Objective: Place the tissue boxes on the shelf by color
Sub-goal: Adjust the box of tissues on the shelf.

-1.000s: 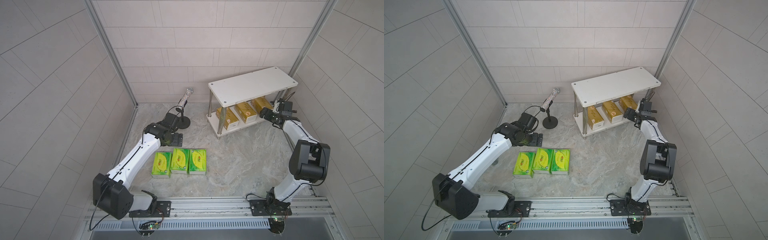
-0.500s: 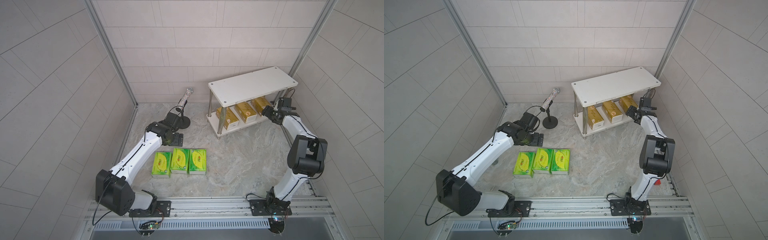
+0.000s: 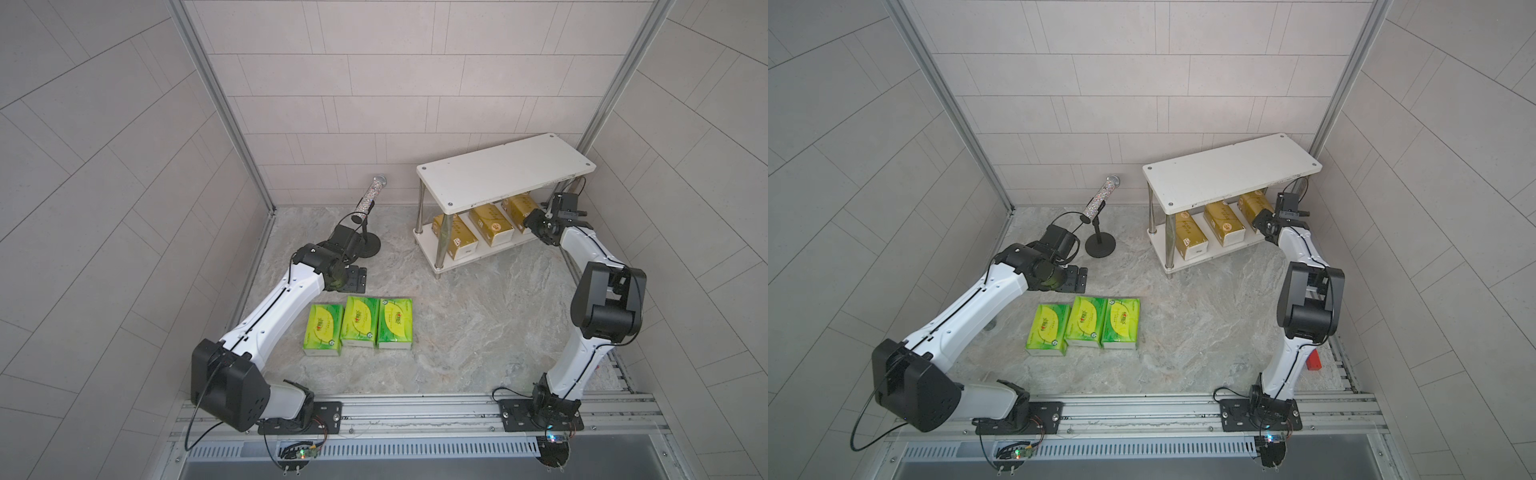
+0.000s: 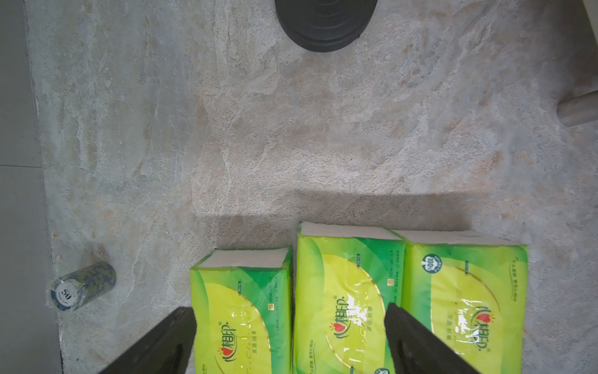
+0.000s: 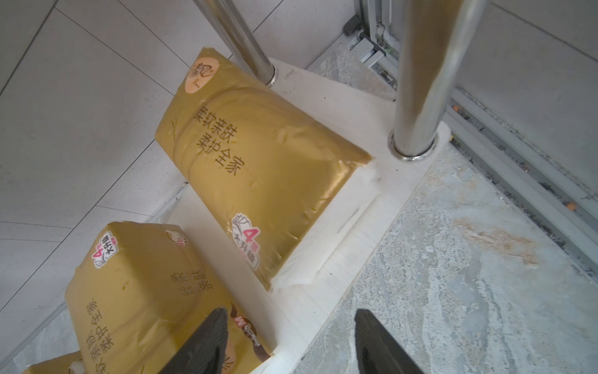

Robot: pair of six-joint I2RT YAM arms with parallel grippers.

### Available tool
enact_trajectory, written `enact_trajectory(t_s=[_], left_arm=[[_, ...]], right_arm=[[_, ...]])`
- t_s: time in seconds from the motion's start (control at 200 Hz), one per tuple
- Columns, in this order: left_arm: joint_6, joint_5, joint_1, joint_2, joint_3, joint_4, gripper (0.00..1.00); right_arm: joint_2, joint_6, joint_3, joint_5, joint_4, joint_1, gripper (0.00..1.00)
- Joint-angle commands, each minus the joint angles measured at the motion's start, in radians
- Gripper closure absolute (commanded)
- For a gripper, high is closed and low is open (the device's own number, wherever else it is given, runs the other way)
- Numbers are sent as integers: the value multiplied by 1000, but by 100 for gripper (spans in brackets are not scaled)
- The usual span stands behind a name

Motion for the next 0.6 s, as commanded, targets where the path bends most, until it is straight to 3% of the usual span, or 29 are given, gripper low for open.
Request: enact_trajectory(t_s=[0.0, 0.595], left_arm=[[-8, -12, -4, -16, 16, -19, 1], [-24, -16, -5, -42, -4, -19, 1]], right_arm=[[18, 12, 19, 23, 3, 6, 35], [61, 56, 64, 55, 1, 8, 47]])
